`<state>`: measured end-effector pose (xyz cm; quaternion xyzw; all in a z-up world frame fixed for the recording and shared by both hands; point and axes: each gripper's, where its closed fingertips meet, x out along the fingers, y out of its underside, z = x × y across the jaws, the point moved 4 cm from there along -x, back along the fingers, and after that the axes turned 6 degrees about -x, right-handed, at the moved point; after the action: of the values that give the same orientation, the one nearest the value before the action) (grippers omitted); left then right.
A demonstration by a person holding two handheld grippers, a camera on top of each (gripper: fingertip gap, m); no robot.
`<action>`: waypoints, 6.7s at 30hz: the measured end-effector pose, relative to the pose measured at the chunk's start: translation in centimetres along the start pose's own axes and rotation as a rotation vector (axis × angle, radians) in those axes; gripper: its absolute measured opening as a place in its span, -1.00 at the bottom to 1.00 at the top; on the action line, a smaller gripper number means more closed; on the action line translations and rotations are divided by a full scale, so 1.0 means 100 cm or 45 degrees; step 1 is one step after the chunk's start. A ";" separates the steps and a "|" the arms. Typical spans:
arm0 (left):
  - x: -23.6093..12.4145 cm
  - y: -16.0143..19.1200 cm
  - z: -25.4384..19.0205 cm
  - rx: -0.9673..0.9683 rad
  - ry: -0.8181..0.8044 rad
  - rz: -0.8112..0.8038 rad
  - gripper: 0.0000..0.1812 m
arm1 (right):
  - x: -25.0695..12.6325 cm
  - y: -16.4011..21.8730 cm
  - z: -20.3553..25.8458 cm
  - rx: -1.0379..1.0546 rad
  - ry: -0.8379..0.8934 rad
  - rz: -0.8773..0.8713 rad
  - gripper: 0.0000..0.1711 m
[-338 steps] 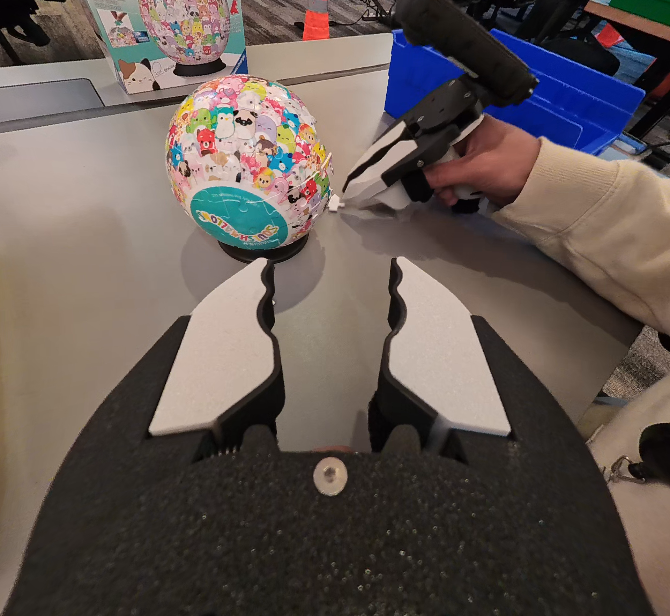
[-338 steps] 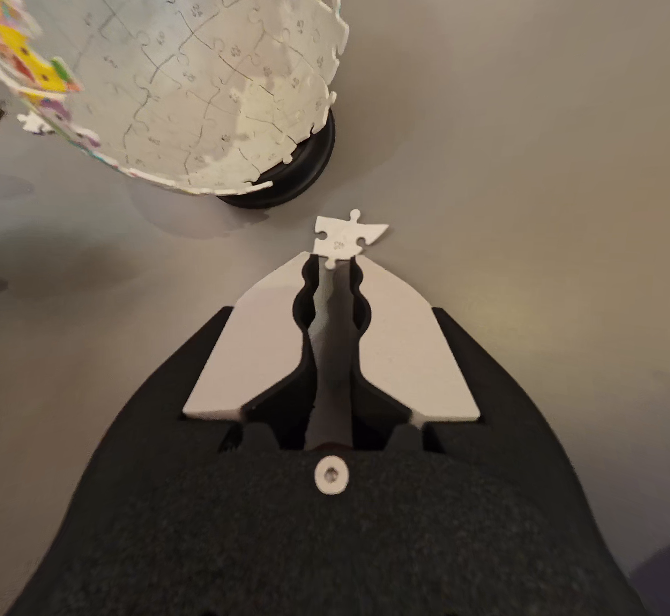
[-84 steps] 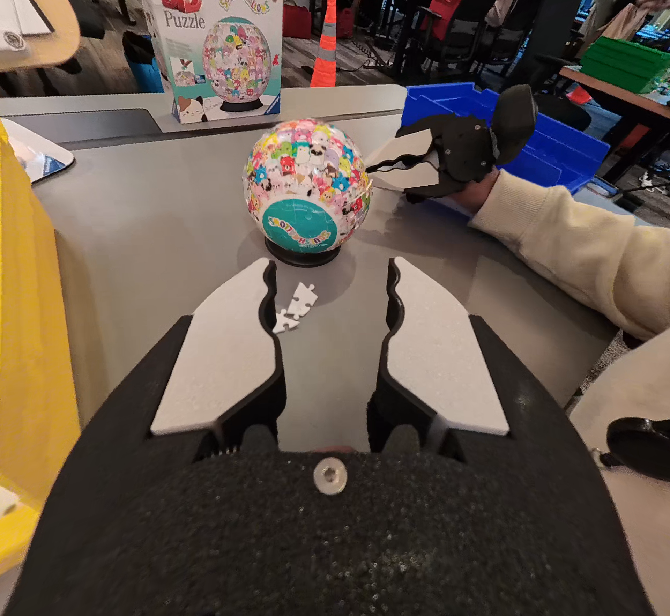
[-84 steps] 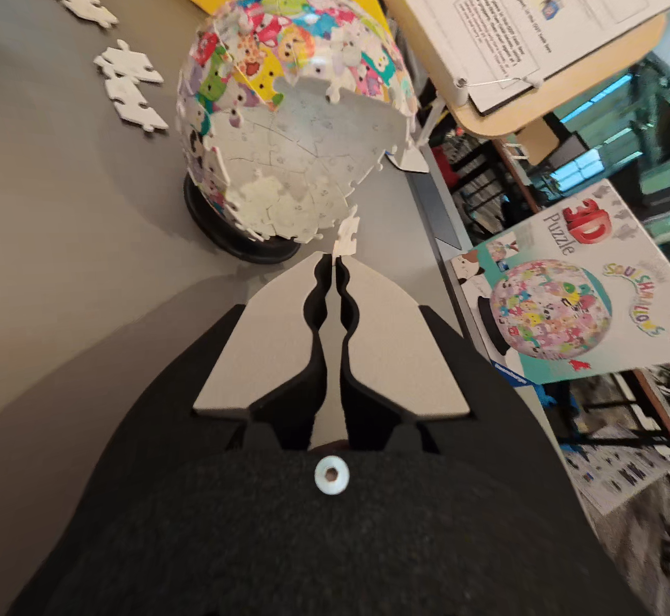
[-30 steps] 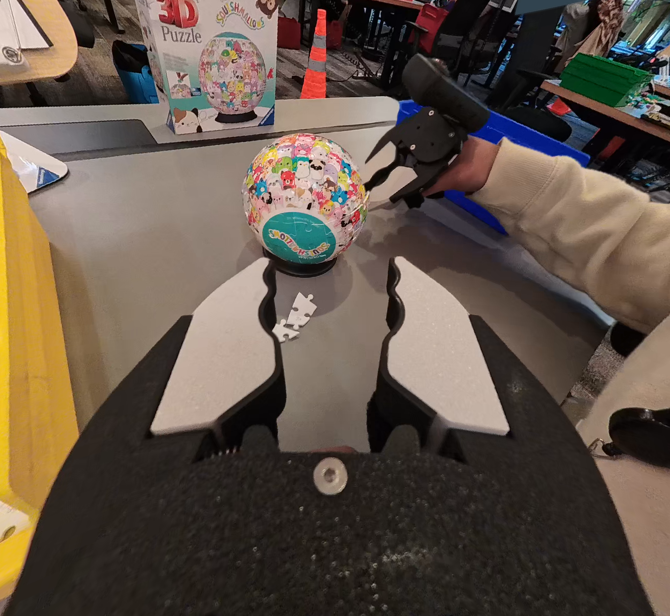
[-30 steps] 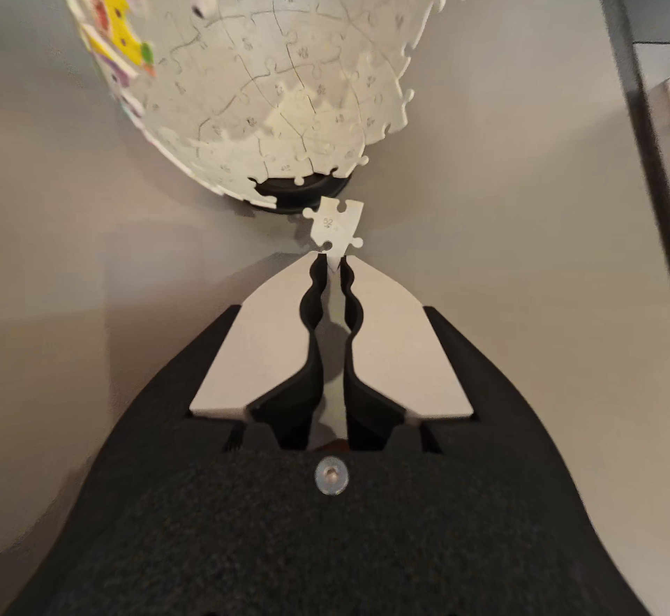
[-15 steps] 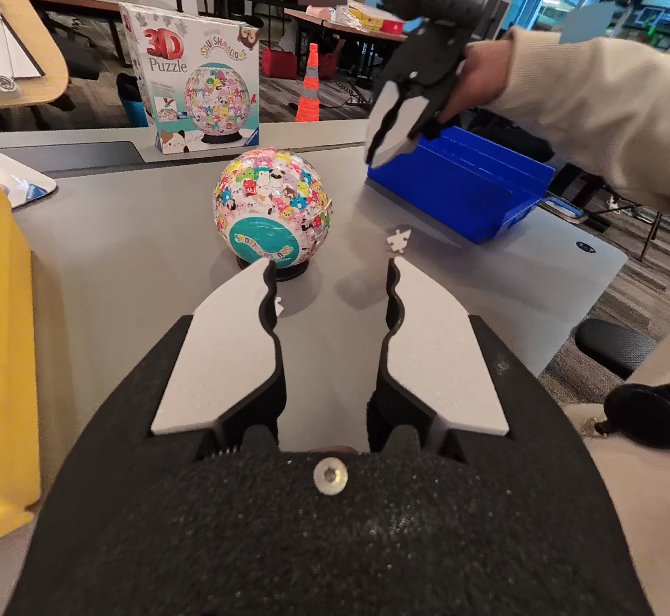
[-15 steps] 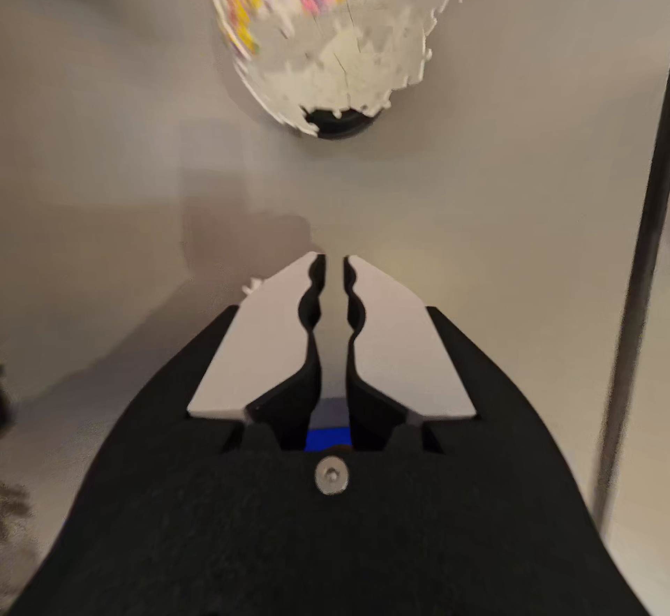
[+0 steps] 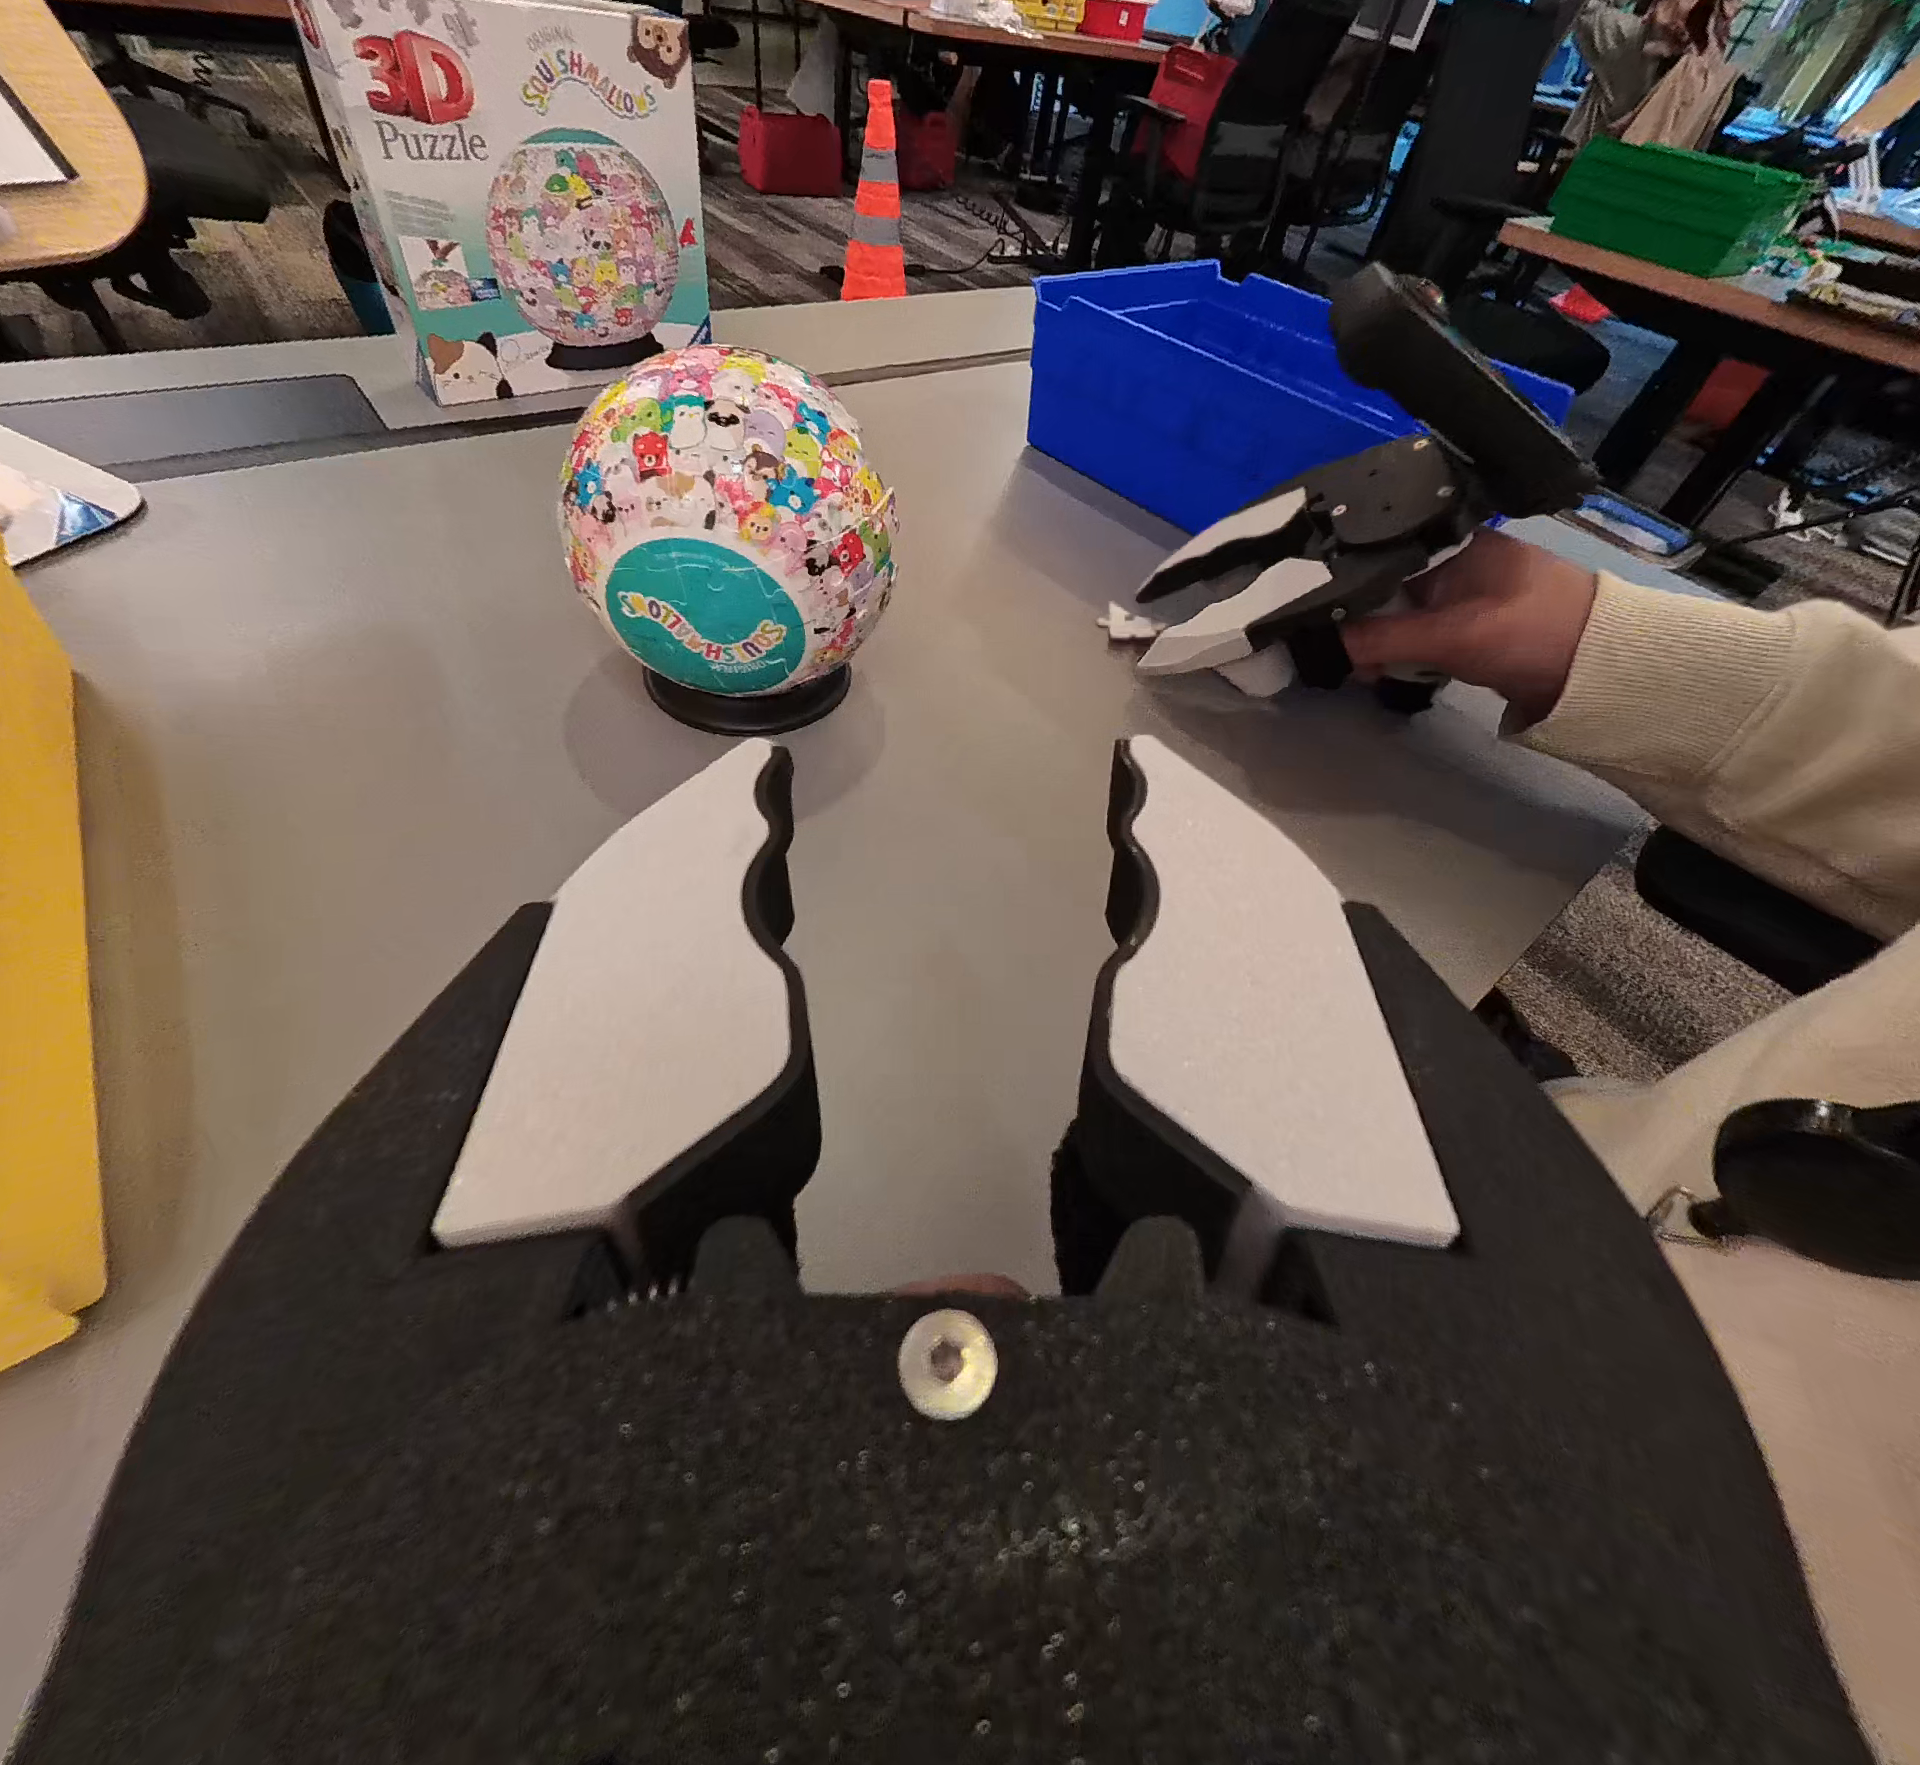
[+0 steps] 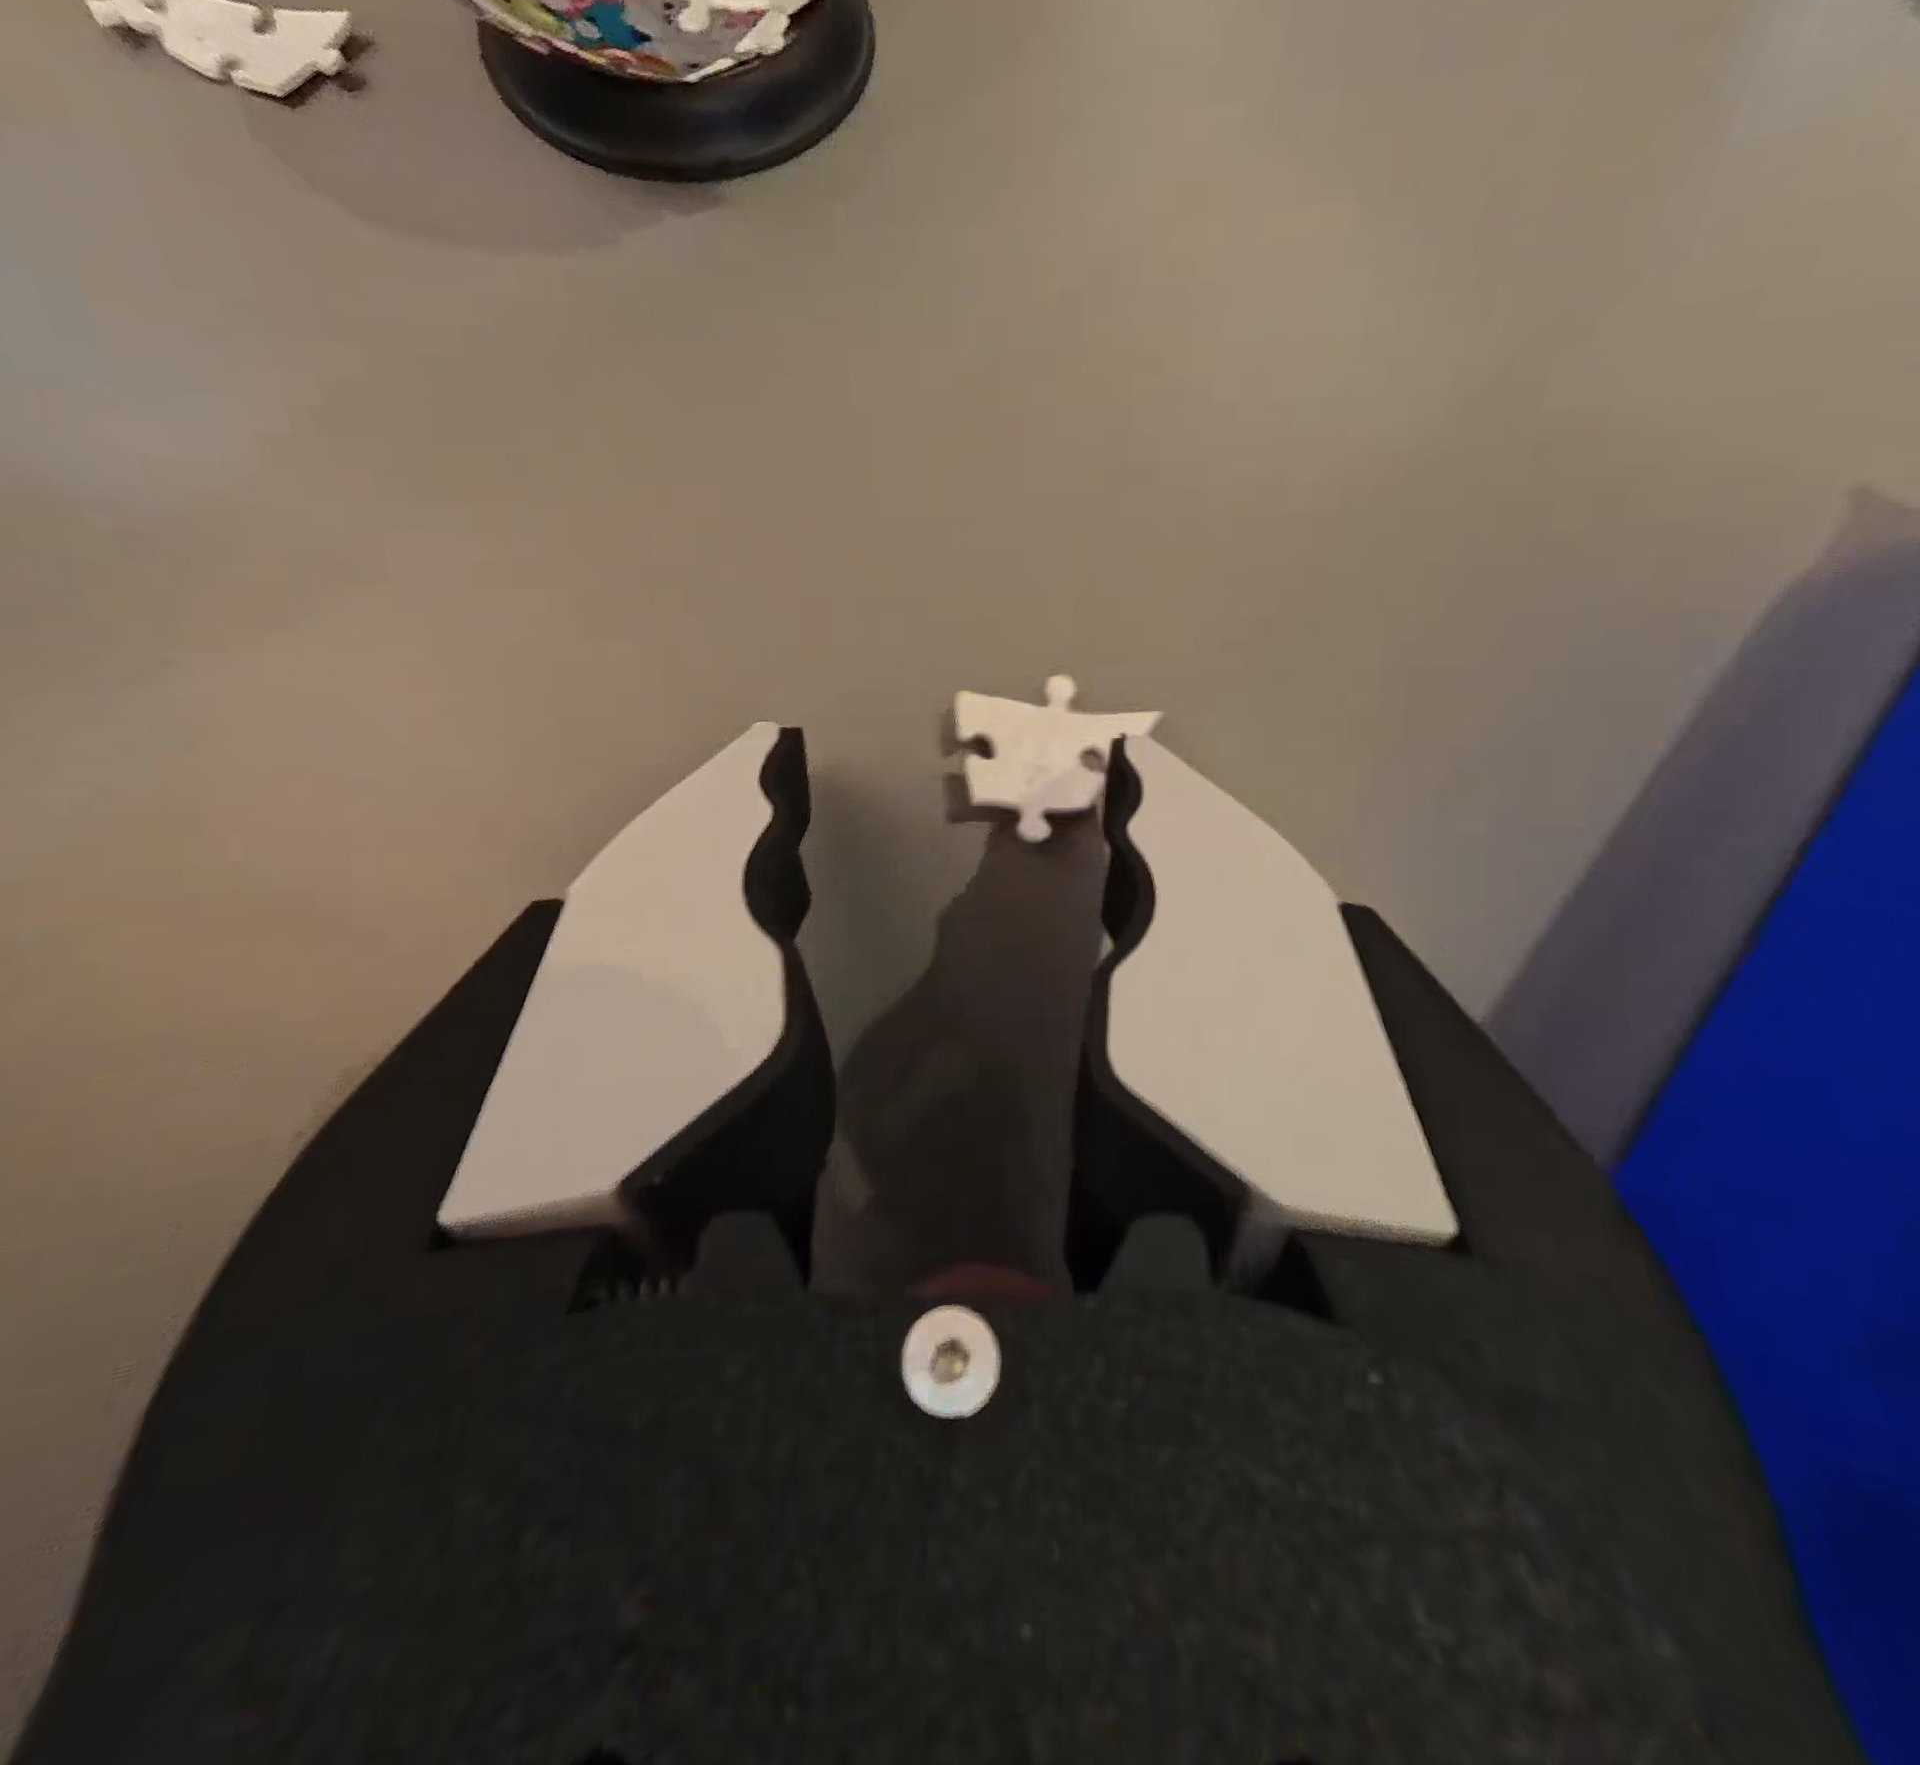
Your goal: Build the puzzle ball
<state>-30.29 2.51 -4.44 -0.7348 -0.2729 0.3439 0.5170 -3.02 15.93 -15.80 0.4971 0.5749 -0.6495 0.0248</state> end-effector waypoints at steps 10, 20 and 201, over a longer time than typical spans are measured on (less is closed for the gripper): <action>-0.002 -0.006 0.006 -0.027 -0.011 -0.040 -0.36 | 0.004 0.006 0.000 0.094 -0.067 0.136 -0.53; -0.002 0.001 0.008 -0.050 -0.008 -0.020 -0.36 | 0.005 0.005 -0.002 0.023 -0.022 0.151 -0.48; 0.098 0.026 0.034 0.003 -0.280 -0.081 -0.41 | 0.017 -0.030 0.056 0.141 -0.294 0.069 -0.77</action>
<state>-26.76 11.06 -9.85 -0.6831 -0.3506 0.4061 0.4954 -9.13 13.58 -15.70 0.4352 0.5177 -0.7321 0.0810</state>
